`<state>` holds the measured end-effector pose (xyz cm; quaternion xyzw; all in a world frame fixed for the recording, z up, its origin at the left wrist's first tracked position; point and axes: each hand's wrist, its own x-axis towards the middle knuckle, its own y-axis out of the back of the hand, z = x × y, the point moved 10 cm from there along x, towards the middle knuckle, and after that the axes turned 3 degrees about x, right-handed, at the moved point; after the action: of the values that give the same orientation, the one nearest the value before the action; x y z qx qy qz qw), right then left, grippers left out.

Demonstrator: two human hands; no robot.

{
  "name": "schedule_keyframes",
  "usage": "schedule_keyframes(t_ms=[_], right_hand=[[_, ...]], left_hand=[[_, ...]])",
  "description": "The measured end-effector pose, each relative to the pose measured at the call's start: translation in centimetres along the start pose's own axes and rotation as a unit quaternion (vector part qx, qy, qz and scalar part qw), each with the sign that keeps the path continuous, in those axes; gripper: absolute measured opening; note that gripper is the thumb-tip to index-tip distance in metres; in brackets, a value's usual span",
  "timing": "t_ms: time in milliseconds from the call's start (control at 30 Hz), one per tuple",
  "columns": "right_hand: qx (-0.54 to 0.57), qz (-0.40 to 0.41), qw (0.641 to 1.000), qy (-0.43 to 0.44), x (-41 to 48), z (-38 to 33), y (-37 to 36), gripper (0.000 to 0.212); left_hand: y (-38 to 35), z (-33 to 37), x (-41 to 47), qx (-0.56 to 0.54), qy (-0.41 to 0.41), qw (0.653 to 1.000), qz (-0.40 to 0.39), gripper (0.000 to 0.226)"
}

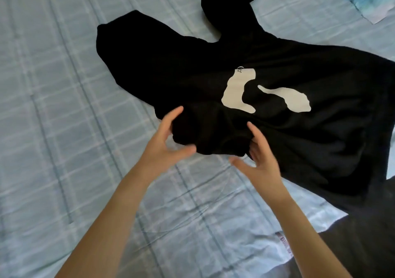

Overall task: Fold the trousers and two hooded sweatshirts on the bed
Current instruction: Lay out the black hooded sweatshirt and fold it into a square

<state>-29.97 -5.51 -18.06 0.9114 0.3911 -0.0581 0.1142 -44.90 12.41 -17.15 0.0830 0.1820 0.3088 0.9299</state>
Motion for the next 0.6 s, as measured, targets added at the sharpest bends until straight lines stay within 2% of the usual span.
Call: schedule_keyframes(t_ms=[67, 200, 300, 367, 433, 500, 533, 600], right_hand=[[-0.054, -0.01, 0.998, 0.018, -0.2, 1.1, -0.9, 0.087], [-0.071, 0.073, 0.995, 0.02, 0.0, 0.0, 0.5, 0.057], [-0.142, 0.1, 0.985, 0.021, -2.1, -3.7, 2.5, 0.052], [-0.177, 0.081, 0.981, 0.001, -3.3, -6.0, 3.0, 0.047], [-0.187, 0.054, 0.98, -0.038, -4.0, -5.8, 2.6, 0.042], [-0.132, 0.051, 0.987, -0.075, -4.3, -3.9, 2.2, 0.045], [-0.076, 0.044, 0.992, -0.089, -4.6, -2.8, 1.4, 0.052], [0.006, -0.02, 0.997, -0.079, -5.6, -0.7, -0.7, 0.076]], left_hand=[[-1.2, -0.8, -1.1, 0.053, -0.036, 0.998, -0.015, 0.085], [0.7, 0.2, -1.5, 0.07, -0.048, 0.993, 0.077, 0.068], [3.4, 3.1, -2.8, 0.119, -0.048, 0.983, 0.129, 0.059], [4.5, 4.8, -3.7, 0.156, -0.051, 0.977, 0.136, 0.05], [4.2, 3.4, -3.9, 0.205, -0.005, 0.974, 0.097, 0.045], [3.5, 0.1, -4.4, 0.166, 0.052, 0.983, 0.051, 0.047], [2.7, -1.6, -4.9, 0.109, 0.074, 0.991, 0.023, 0.05], [0.9, -4.3, -6.0, 0.04, 0.08, 0.995, -0.036, 0.067]])
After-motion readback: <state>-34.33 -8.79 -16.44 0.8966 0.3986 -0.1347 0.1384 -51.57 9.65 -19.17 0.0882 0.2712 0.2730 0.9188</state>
